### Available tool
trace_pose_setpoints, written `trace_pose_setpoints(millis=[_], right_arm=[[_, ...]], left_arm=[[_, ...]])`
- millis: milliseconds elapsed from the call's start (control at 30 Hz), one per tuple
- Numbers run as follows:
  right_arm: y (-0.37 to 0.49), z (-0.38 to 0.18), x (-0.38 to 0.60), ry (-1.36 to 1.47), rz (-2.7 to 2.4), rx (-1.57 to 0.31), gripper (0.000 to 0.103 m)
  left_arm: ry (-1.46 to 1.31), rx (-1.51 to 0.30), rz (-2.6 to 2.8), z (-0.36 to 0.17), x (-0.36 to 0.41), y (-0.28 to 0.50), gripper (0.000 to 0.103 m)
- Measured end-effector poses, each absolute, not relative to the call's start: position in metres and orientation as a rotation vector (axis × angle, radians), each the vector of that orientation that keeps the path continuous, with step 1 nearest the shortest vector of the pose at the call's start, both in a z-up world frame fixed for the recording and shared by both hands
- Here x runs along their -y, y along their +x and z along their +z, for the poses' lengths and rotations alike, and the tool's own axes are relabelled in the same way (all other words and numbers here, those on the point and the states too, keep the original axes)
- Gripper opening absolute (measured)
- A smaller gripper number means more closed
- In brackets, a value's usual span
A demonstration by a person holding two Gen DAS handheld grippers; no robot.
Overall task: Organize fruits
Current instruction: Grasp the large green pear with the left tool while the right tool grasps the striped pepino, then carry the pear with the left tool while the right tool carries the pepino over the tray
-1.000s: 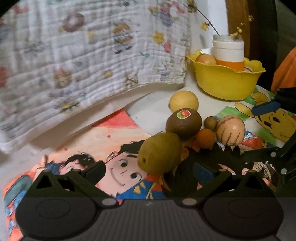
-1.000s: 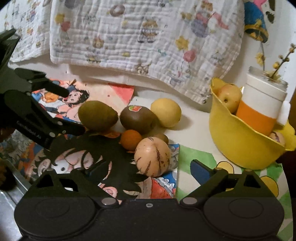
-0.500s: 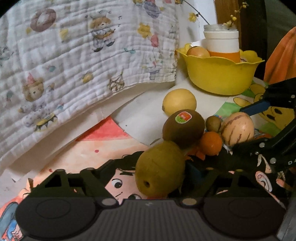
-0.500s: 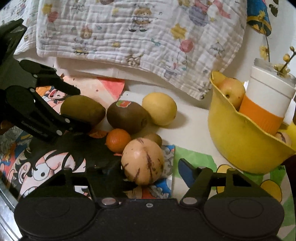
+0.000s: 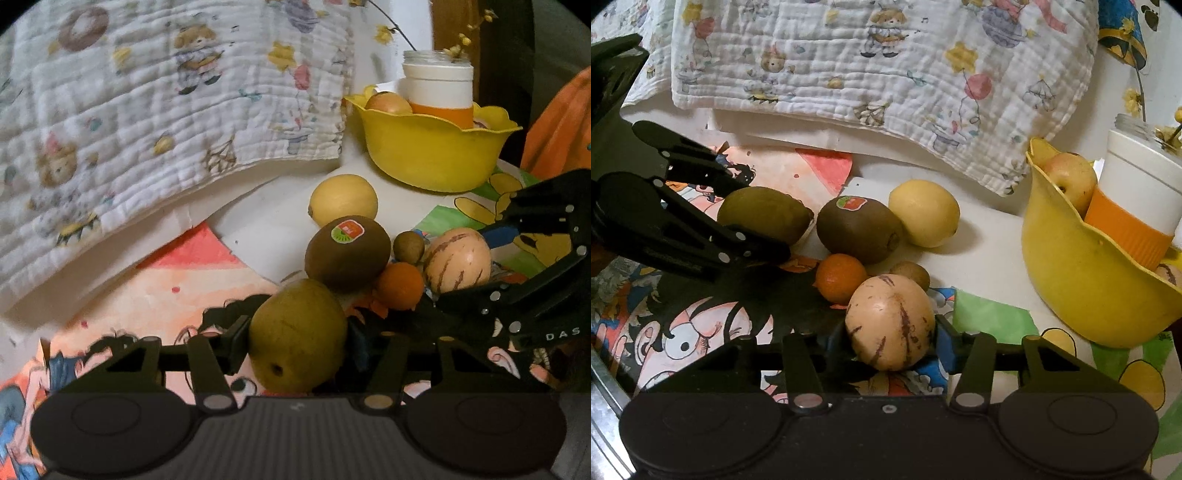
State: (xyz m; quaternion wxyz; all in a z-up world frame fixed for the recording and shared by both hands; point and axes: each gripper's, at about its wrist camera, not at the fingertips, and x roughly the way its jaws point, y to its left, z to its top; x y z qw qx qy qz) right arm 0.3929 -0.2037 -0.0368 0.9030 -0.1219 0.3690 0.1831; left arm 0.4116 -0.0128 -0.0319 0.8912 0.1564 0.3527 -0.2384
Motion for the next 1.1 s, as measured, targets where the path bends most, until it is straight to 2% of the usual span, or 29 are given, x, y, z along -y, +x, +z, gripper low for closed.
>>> trace_pose_setpoints(millis=[533,1100], right_arm=[[0.357,-0.013,0.224,-0.161,0.433,-0.681,0.052],[0.272,0.004,0.232,-0.177,0.478,-0.63,0.052]], left_arm=[[0.164,-0.794,-0.478,-0.006,0.008,0.375,0.059],[0.171,-0.786,-0.54,0.012,0.022,0.289,0.059]])
